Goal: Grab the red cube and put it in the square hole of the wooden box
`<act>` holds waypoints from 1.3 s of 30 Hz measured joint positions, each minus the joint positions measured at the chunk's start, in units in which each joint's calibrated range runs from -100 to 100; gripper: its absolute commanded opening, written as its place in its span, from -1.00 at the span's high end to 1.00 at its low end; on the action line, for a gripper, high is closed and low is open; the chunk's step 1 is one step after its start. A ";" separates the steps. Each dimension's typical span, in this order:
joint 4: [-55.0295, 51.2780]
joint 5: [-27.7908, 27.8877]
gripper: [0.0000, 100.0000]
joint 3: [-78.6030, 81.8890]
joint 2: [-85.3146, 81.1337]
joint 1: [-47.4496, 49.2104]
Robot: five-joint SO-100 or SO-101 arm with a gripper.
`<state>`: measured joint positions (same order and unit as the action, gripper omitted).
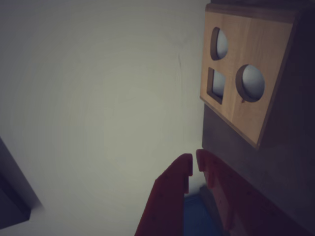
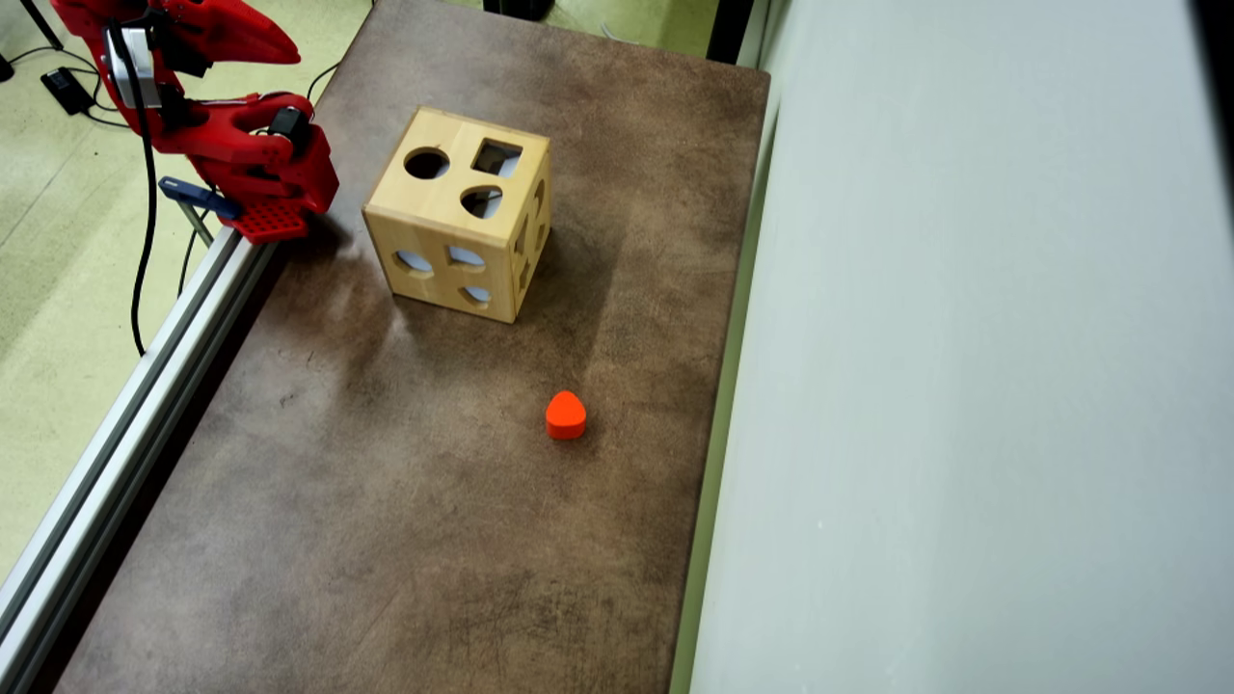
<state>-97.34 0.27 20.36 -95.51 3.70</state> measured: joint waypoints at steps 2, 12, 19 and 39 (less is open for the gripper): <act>0.00 0.00 0.95 0.00 0.00 0.00; 0.00 0.00 0.95 0.00 0.00 -4.24; 0.00 0.00 0.95 0.00 0.00 -4.31; 0.00 0.00 0.95 0.00 0.00 -3.74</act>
